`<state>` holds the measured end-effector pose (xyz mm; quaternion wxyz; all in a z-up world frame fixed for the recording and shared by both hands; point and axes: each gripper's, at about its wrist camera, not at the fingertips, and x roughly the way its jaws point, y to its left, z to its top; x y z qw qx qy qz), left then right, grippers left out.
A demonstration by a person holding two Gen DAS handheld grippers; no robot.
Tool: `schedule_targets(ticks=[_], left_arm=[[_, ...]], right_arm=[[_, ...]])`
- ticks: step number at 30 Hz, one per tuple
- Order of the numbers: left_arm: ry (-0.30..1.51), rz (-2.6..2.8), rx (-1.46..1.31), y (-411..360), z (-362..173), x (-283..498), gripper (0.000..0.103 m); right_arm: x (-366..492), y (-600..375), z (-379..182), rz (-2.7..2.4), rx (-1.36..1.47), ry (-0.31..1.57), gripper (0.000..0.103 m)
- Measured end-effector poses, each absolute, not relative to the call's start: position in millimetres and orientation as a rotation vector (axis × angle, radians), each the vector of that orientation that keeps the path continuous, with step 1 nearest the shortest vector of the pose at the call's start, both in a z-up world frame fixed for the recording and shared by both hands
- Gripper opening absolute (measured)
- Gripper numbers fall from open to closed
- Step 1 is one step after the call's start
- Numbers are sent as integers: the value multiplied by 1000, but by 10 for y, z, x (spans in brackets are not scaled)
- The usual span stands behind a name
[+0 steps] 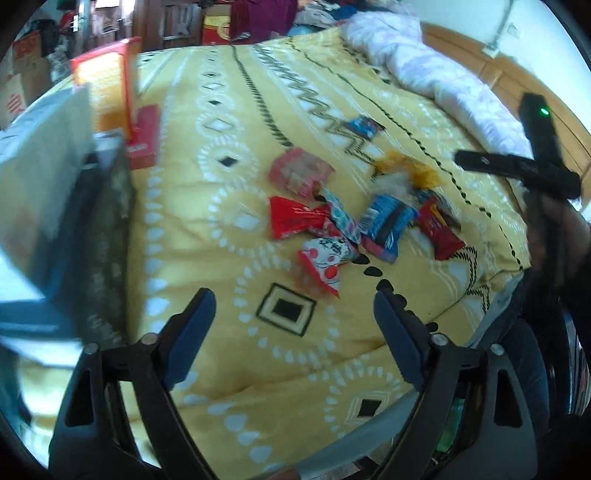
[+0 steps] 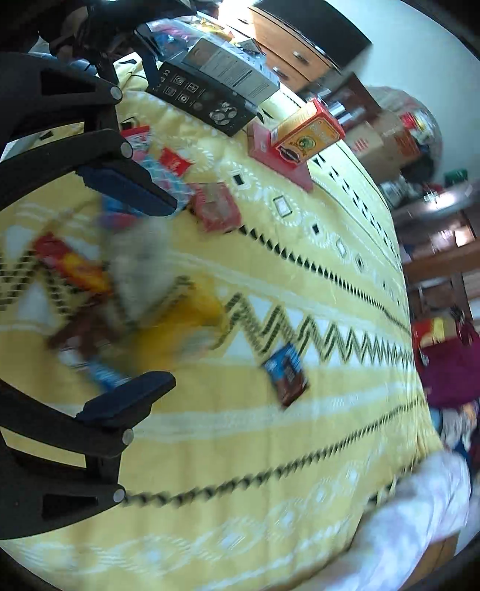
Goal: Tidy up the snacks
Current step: 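Grasp the white-red candy bag with left while right grasps the red wafer bar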
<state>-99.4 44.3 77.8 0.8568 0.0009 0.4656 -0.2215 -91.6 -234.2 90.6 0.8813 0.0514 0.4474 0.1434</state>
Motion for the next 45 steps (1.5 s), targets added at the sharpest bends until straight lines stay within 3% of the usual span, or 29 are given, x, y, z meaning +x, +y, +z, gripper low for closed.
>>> schedule_targets(ticks=[7,11,14,15,21,27,32,35,37,41,42,43,44,45], left_arm=[[951,-569,82,114,570,-671,74],[1021,-578,110,-52,291,-527,59],[1005,-578,85,-79,303,-571,29],[998,-565,83,-64,323,-616,28],[954,-530,45,124,318,-985,32],[927,-528,42,159,373,-1014,63],[860,-470,21,240,492,-952,75],[874,-469,22,242,433,-853,73],[897,-488,39,189,374,-803,70],[933,-534,95,43,276,-769,44],[932,-534,98,27,269,-773,41],[933,-531,94,27,276,-781,40],[934,-531,79,36,288,-783,37],[933,-530,70,45,304,-789,36]], right_arm=[[-1493,-2330,561,312,263,996,88],[-1582,-2324,405,318,313,1015,88],[-1621,-2339,386,311,320,1010,88],[-1631,-2347,396,310,323,1005,88],[-1697,-2384,382,313,332,995,88],[-1672,-2246,301,325,332,1008,88],[-1524,-2085,348,307,287,988,88],[-1395,-2028,233,283,256,1013,87],[-1332,-2010,140,283,260,1029,77],[-1311,-1956,8,259,223,1041,66],[-1328,-1975,0,251,225,1034,59],[-1344,-2000,5,244,229,1025,41],[-1354,-2028,10,243,240,1020,32],[-1370,-2061,19,243,252,1014,28]])
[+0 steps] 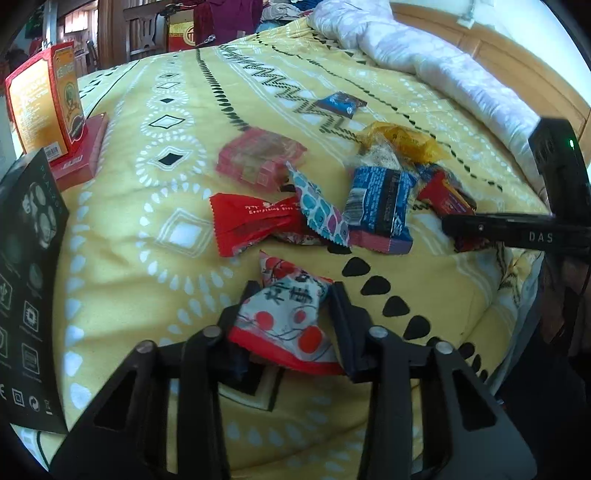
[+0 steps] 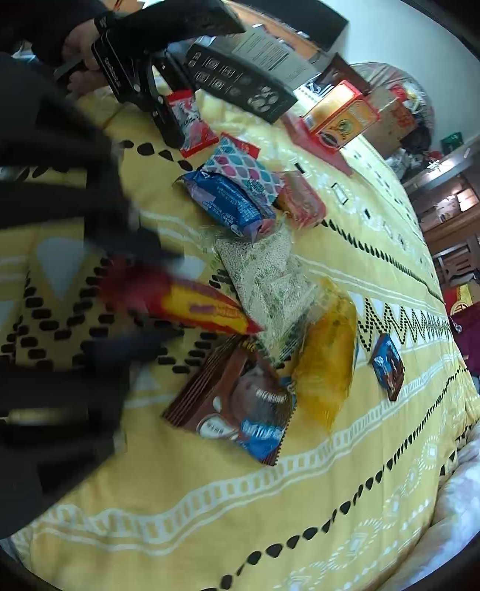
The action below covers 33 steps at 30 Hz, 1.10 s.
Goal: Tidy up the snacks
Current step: 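Grasp the white-red candy bag with left while right grasps the red wafer bar, then carry both snacks to the glass bowl and open both grippers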
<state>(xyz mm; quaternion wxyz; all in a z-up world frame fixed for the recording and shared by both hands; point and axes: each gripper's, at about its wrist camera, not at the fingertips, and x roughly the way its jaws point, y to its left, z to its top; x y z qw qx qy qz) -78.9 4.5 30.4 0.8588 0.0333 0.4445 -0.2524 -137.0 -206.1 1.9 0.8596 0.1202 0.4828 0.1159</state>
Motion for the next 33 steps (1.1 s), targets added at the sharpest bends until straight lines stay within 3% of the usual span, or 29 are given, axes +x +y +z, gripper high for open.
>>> schedule_targets(ticks=[10,19,33], left_arm=[[863,-489,13,193,659,-880,35],[700,-410,-61,527,1362,-904,35],[448,-57,-171,2151,2542,-1225,35]], right_arm=[[-1576,-2123,328,274,282,902,27],[-1609,-1935,912,309,209,790,27],[-1204,-356,2302,606,56,559,27]])
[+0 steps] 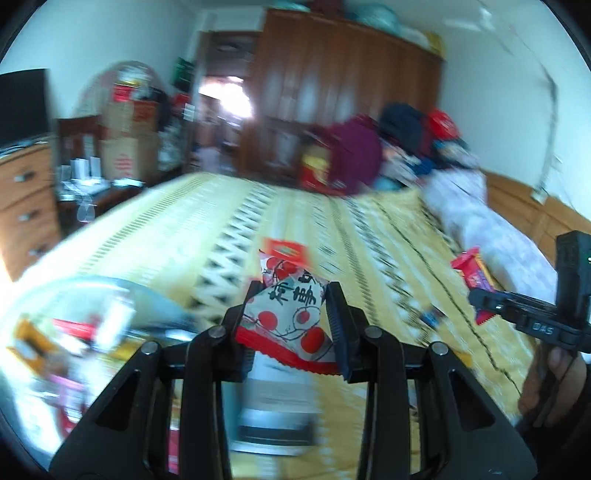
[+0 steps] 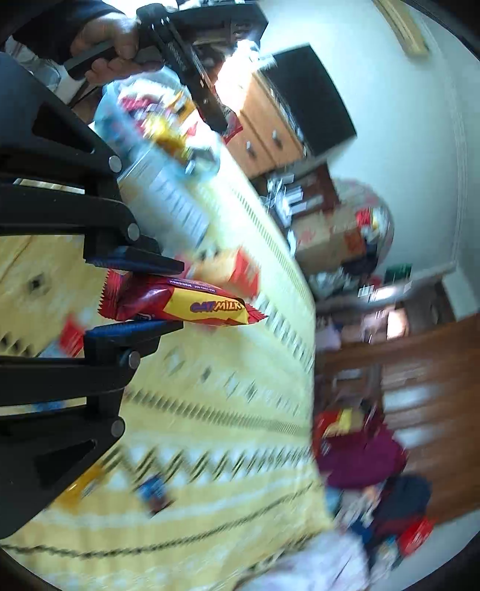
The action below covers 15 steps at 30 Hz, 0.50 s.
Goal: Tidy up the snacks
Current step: 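Carry both snacks to the glass bowl and open both grippers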
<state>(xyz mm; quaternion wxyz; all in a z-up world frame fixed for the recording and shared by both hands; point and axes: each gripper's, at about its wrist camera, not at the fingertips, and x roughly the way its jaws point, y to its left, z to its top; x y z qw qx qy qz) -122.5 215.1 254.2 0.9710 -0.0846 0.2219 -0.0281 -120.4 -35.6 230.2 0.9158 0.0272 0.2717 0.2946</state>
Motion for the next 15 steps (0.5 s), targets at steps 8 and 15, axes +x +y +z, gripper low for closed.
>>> schedule_targets(ticks=[8,15], left_arm=[[435,232,-297,3412,2554,-1449,35],[492,357,-371,3872,2252,-1386,35]], right_arm=[[-1068,1212,2747,889,15,541,27],[-1247,2410,2705,1062,-32,607,26]])
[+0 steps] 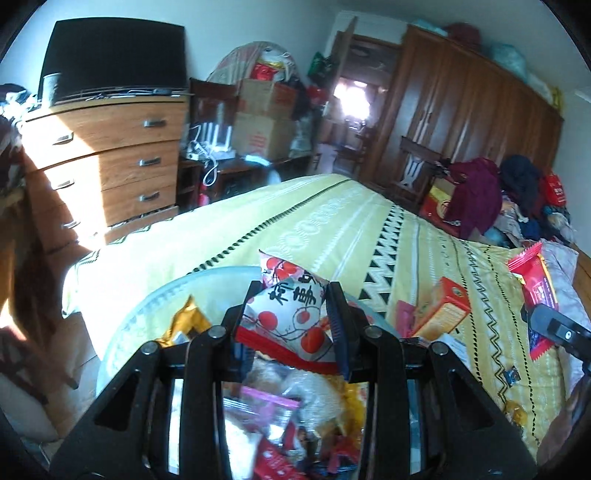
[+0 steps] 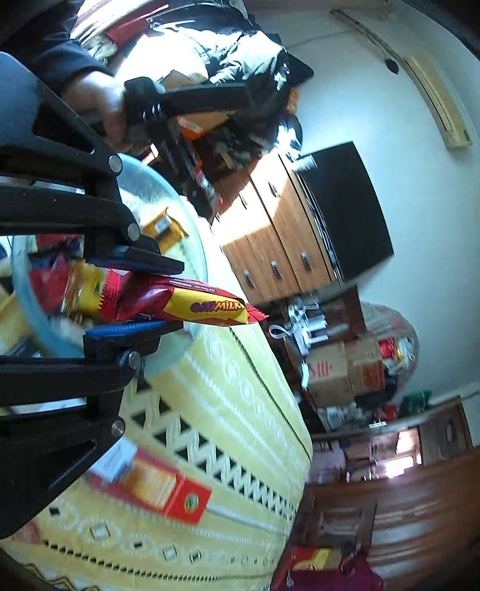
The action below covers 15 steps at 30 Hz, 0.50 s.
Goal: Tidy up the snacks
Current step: 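Carry both snacks to the glass bowl and open both grippers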
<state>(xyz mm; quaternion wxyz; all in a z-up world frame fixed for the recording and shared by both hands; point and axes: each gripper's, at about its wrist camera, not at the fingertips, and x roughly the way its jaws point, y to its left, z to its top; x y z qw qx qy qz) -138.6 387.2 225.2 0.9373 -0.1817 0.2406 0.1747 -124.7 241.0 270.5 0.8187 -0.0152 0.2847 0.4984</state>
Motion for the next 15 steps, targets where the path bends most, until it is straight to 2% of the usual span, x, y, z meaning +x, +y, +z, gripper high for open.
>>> schedule_targets(ticks=[5,15], left_arm=[[514,370,-354,3910,2180,-1402,35],[552,369,-340,4007,2134,-1436,35]], right_arm=[[-1425,2866,2552,1117,-48,649,27],[-1424,2965,2413,1125,-42,693,27]])
